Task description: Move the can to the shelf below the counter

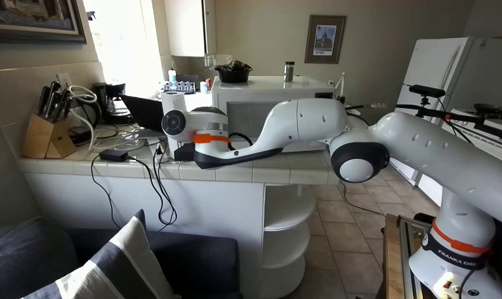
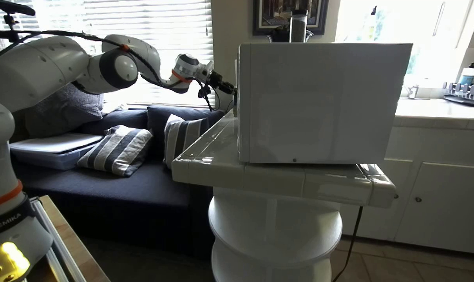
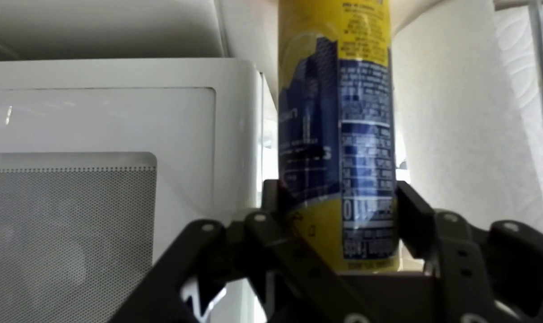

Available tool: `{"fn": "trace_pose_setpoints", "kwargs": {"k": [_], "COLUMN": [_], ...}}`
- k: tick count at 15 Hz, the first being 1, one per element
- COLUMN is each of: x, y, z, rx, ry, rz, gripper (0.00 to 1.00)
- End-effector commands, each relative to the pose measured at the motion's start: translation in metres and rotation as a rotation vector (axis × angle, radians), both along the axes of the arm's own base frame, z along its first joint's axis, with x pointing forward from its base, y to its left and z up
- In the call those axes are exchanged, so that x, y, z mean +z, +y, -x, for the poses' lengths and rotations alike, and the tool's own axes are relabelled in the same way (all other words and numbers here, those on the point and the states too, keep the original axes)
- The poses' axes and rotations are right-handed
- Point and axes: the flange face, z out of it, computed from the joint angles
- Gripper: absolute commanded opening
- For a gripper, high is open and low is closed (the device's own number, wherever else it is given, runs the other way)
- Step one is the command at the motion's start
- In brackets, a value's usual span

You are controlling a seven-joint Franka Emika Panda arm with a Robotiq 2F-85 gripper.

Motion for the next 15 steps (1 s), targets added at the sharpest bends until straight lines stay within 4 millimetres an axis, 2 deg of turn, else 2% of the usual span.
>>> {"fn": "trace_pose_setpoints", "kwargs": {"k": [1,7,10,12,15], "x": [0.023,0.054,0.061,0.062,0.054], "y": [0.024,0.068,0.094,0.118,0.152], "z": [0.016,0.047,0.064,0.072,0.089], "rx": [-0.054,-0.123,-0.139,-0.104,-0.077], "ry": [0.036,0.046,0.049,0.037,0.007], "rz": [-0.042,-0.029,-0.029,-0.057,-0.086], "gripper": [0.38,0.38,0.38,0.38,0.38]}}
